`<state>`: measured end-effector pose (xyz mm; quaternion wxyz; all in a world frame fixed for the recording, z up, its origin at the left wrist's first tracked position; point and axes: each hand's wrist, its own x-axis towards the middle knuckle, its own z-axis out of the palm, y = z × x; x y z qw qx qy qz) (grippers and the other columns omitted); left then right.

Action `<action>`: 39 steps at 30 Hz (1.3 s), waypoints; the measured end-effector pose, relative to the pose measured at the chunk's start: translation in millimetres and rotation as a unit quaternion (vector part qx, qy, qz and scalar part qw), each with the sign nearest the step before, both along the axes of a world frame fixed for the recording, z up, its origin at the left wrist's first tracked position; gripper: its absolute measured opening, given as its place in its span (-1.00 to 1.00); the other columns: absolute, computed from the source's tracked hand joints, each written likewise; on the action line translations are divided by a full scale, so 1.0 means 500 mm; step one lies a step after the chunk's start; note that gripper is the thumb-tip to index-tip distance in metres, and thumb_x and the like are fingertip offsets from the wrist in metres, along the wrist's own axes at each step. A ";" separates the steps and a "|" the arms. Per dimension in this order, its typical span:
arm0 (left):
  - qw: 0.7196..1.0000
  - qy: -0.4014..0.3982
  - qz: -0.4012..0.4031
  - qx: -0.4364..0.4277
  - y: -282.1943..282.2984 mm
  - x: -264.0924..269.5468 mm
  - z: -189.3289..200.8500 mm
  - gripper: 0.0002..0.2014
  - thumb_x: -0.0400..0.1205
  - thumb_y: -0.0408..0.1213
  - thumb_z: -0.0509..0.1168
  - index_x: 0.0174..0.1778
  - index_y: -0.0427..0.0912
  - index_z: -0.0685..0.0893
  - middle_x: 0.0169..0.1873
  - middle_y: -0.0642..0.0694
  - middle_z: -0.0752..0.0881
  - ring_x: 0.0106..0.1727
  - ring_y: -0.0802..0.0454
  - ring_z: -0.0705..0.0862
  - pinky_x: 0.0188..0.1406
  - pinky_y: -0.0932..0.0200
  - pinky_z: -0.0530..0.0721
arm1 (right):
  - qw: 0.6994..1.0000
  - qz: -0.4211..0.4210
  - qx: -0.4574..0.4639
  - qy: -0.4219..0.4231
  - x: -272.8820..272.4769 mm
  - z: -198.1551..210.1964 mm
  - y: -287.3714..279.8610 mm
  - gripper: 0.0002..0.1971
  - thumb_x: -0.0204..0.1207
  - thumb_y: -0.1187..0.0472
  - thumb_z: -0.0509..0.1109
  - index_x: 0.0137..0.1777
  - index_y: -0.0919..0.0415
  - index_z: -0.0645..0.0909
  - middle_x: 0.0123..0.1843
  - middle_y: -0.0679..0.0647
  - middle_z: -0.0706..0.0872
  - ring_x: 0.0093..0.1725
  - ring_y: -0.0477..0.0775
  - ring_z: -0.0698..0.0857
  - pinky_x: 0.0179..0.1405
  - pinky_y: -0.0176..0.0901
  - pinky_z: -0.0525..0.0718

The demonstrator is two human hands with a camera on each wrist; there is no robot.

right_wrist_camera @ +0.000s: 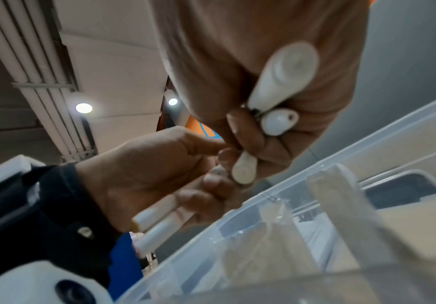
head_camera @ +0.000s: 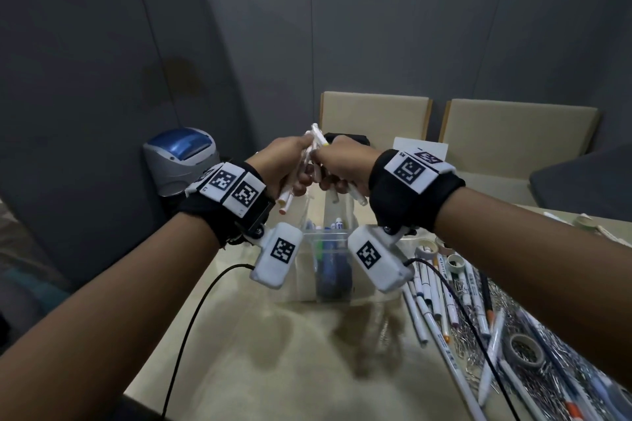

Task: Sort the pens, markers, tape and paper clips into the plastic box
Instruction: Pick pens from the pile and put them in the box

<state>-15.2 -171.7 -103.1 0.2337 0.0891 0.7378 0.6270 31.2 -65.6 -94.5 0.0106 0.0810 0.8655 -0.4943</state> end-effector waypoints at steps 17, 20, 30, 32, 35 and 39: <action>0.989 0.008 0.024 -0.147 -0.031 0.011 0.012 -0.83 0.71 -0.50 0.02 0.04 -0.50 0.49 -0.26 -0.24 0.58 -0.35 -0.06 0.65 -0.56 0.20 0.72 | 0.966 0.029 0.159 -0.201 0.002 -0.021 0.004 -0.84 0.65 0.36 0.21 -0.08 0.44 0.57 -0.56 0.12 0.74 -0.69 -0.02 0.65 -0.42 -0.15 0.66; 0.988 0.012 0.030 -0.148 -0.036 0.010 0.011 -0.78 0.72 -0.50 0.03 0.20 -0.53 0.45 -0.21 -0.25 0.60 -0.33 -0.08 0.69 -0.53 0.15 0.74 | 0.971 0.028 0.207 -0.114 -0.001 -0.024 0.008 -0.95 0.53 0.32 0.41 -0.14 0.26 0.60 -0.27 0.18 0.78 -0.33 0.11 0.80 -0.25 -0.05 0.79; 0.989 0.010 0.014 -0.145 -0.025 0.019 0.013 -0.75 0.71 -0.54 0.04 0.26 -0.56 0.46 -0.18 -0.32 0.62 -0.26 -0.17 0.71 -0.33 -0.02 0.81 | 0.956 -0.010 0.285 -0.066 -0.021 -0.027 -0.003 -0.68 0.49 0.21 0.46 0.18 0.28 0.50 0.22 0.25 0.69 0.17 0.27 0.72 0.23 0.10 0.69; 0.989 0.005 0.003 -0.147 -0.023 0.022 0.014 -0.71 0.70 -0.56 0.04 0.31 -0.60 0.45 -0.18 -0.40 0.64 -0.19 -0.24 0.72 -0.13 -0.13 0.79 | 0.957 -0.027 0.282 -0.053 -0.023 -0.024 0.000 -0.73 0.55 0.21 0.38 0.18 0.31 0.50 0.20 0.28 0.69 0.18 0.25 0.72 0.24 0.07 0.69; 0.991 0.002 -0.014 -0.135 -0.014 0.026 0.014 -0.75 0.69 -0.59 0.03 0.27 -0.59 0.40 -0.07 -0.49 0.66 -0.05 -0.38 0.75 0.04 -0.31 0.73 | 0.964 -0.050 0.259 -0.037 -0.025 -0.018 0.013 -0.69 0.59 0.24 0.29 0.27 0.37 0.53 0.24 0.33 0.66 0.20 0.28 0.70 0.23 0.09 0.69; 0.989 0.015 -0.042 -0.142 0.006 0.034 0.014 -0.82 0.67 -0.61 0.08 0.16 -0.38 0.40 0.19 -0.51 0.60 0.09 -0.47 0.72 0.09 -0.41 0.67 | 0.970 -0.056 0.237 -0.011 -0.024 -0.009 0.038 -0.79 0.53 0.28 0.26 0.10 0.32 0.59 0.10 0.28 0.70 0.05 0.28 0.76 0.09 0.14 0.76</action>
